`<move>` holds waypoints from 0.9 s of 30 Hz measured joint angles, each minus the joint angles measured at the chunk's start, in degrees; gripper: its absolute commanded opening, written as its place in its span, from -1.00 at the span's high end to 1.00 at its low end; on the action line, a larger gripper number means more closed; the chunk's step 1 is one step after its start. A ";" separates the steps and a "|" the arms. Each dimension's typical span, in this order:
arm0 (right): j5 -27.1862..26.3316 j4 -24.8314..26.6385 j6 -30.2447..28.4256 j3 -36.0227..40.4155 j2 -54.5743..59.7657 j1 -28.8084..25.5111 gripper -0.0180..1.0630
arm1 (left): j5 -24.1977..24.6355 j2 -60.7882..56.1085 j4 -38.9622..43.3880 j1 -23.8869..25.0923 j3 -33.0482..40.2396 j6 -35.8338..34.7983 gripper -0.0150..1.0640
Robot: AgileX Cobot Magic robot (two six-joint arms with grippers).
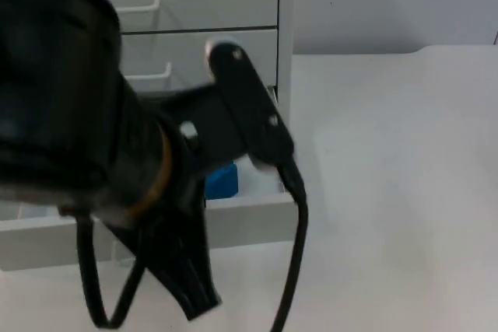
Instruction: Open the drawer with the left hand, place the block into the drawer with the right hand, then close the drawer with the left hand.
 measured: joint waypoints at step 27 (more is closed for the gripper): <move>-0.24 1.53 0.00 0.00 0.00 0.00 -0.36 | -3.30 12.53 35.82 -0.12 6.68 -35.70 0.97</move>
